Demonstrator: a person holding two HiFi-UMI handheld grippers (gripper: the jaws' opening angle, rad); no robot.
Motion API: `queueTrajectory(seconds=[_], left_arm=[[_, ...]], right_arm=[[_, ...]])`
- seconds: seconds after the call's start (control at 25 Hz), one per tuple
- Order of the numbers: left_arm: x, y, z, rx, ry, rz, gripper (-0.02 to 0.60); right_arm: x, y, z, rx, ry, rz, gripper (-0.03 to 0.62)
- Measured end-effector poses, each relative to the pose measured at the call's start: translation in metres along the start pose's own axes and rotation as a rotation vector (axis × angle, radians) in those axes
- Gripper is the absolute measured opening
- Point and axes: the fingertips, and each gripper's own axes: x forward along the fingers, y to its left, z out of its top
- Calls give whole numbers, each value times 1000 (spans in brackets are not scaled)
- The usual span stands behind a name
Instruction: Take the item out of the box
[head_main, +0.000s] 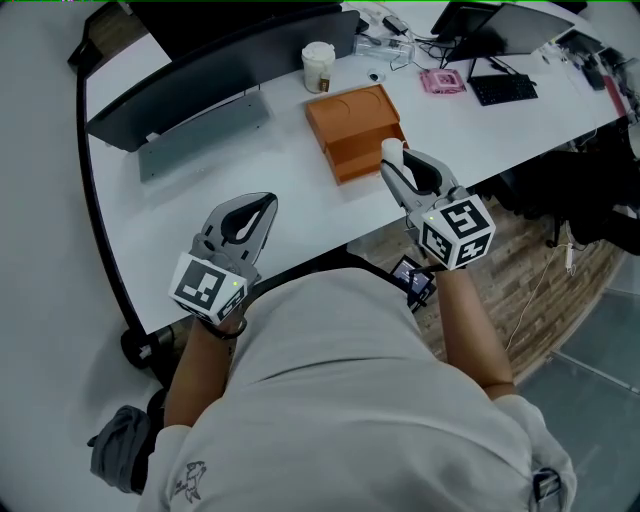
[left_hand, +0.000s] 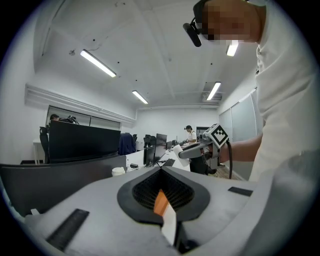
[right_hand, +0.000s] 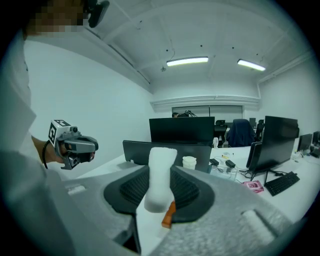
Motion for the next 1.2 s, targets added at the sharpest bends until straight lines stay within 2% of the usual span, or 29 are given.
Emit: queueTrajectory(seconds=[0.44,0.88,1.2], left_arm=[[-39,-10,-22,-48,17,-41,-3],[-29,-26,-12,-43,6,-14,-3],[5,-86,-7,-44,15,5,-3]], right_arm=[[-23,57,-16,-14,37,-1,130],[-48,47,-7,-37,4,32,130],[-94,27,-22,-51,-2,92,130]])
